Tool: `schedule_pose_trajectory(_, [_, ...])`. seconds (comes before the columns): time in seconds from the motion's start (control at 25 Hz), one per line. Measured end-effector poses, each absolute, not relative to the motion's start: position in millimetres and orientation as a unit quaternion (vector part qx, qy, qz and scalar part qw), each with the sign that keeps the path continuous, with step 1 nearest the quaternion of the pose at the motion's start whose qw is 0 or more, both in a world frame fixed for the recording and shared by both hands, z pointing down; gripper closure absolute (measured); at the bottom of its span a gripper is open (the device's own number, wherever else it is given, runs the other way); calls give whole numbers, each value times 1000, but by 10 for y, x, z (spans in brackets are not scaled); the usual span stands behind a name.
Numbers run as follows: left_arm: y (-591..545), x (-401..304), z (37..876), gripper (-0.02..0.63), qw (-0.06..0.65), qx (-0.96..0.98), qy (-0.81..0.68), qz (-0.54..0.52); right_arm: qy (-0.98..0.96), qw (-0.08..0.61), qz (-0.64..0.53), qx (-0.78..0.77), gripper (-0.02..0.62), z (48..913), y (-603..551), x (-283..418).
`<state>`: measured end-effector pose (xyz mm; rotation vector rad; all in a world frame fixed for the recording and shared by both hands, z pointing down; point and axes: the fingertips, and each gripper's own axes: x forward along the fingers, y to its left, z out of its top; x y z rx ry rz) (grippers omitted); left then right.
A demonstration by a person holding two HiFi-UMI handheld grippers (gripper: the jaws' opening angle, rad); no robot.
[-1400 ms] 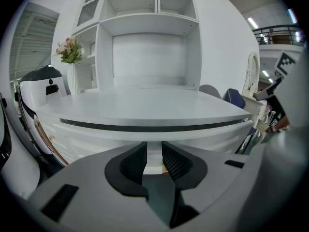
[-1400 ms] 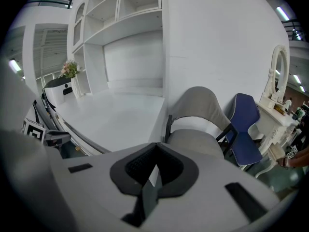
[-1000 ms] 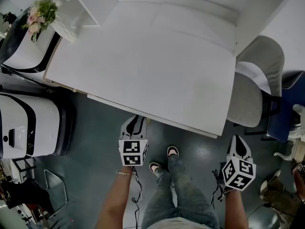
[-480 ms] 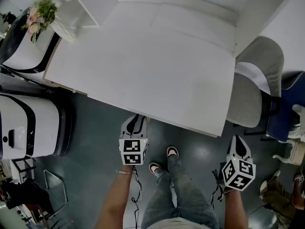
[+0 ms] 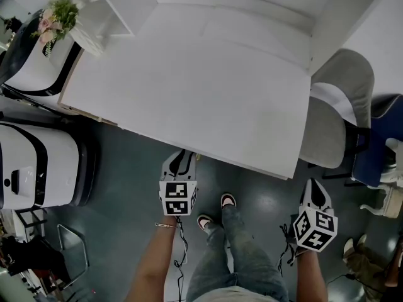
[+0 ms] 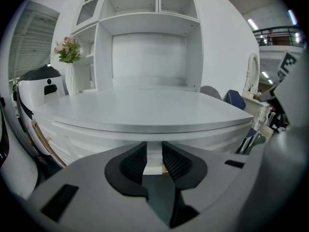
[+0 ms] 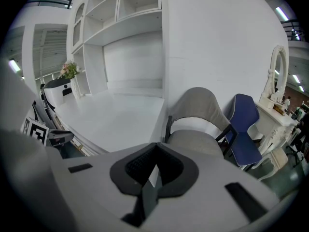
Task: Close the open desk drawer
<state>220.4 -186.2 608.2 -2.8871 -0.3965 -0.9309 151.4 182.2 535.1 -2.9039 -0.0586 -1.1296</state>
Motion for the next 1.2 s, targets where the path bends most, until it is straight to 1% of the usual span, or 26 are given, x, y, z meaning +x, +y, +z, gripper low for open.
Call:
schedule_pose_trajectory(0.28, [-1837, 2141, 6042, 495, 47, -939, -147, -308, -19, 11, -355, -935, 588, 5277, 1780, 1462])
schedule_pose_trajectory(0.48, [-1846, 2017, 5799, 495, 43, -942, -158, -294, -10, 16, -339, -941, 588, 5147, 1618, 1444])
schedule_pose_trajectory(0.72, [-2049, 1687, 5188, 508, -22, -954, -144, -262, 3, 17, -305, -952, 588, 4805, 1367, 1422])
schedule_pose_trajectory(0.84, [-2219, 1619, 4796, 549, -20, -965, -124, -231, 7, 15, -277, -961, 588, 4556, 1267, 1477])
schedule_pose_trajectory(1.0, [-2287, 1607, 4248, 561, -6, -978, -115, -176, 10, 16, -250, -968, 588, 4301, 1133, 1466])
schedule_pose_trajectory(1.2, [-2309, 1492, 3678, 582, -27, -984, -122, -130, 12, 10, -204, -979, 588, 3857, 982, 1458])
